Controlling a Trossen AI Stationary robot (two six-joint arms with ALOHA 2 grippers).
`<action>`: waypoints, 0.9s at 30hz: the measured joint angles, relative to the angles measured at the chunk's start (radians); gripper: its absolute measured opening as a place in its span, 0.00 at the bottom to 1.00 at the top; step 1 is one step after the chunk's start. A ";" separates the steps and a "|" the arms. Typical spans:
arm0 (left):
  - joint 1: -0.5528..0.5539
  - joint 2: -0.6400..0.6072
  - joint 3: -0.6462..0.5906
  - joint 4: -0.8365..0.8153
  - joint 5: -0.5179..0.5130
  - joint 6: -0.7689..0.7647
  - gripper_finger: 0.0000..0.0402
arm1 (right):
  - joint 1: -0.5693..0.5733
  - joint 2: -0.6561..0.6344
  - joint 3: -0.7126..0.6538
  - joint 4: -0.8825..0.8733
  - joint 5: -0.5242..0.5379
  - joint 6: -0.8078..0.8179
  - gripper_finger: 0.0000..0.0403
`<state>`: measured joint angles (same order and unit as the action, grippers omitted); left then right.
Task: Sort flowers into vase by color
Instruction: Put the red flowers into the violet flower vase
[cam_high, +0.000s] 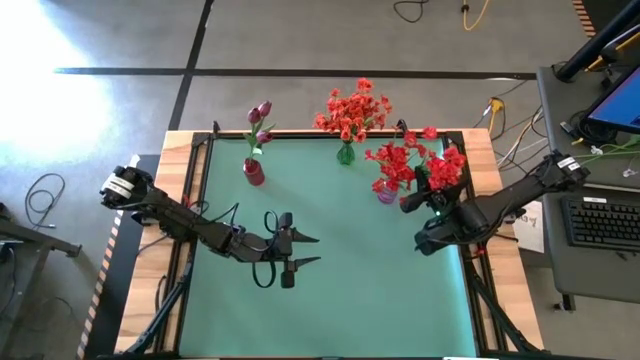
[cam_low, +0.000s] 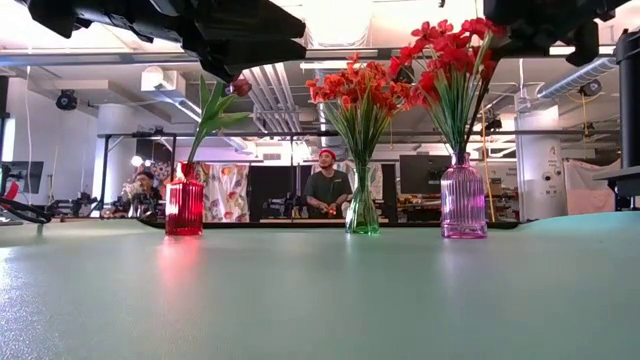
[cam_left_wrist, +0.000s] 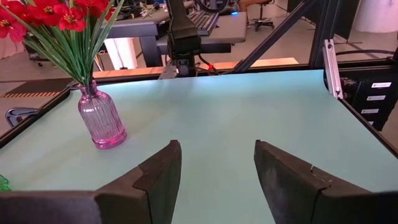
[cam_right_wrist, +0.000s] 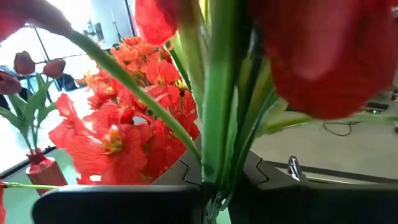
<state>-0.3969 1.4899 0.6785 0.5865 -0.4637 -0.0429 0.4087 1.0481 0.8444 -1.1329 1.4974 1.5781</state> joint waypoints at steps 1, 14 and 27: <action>0.000 0.000 0.000 0.000 0.000 0.000 0.47 | -0.007 0.000 0.000 0.003 -0.010 -0.008 0.07; 0.000 0.000 0.000 0.000 0.000 0.017 0.47 | -0.049 -0.001 0.000 0.123 -0.072 -0.218 0.27; 0.009 -0.084 0.002 -0.009 -0.002 0.082 0.47 | -0.050 -0.019 0.081 0.122 -0.092 -0.328 0.18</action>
<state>-0.3876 1.4057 0.6800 0.5773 -0.4652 0.0393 0.3592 1.0290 0.9259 -1.0106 1.4050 1.2498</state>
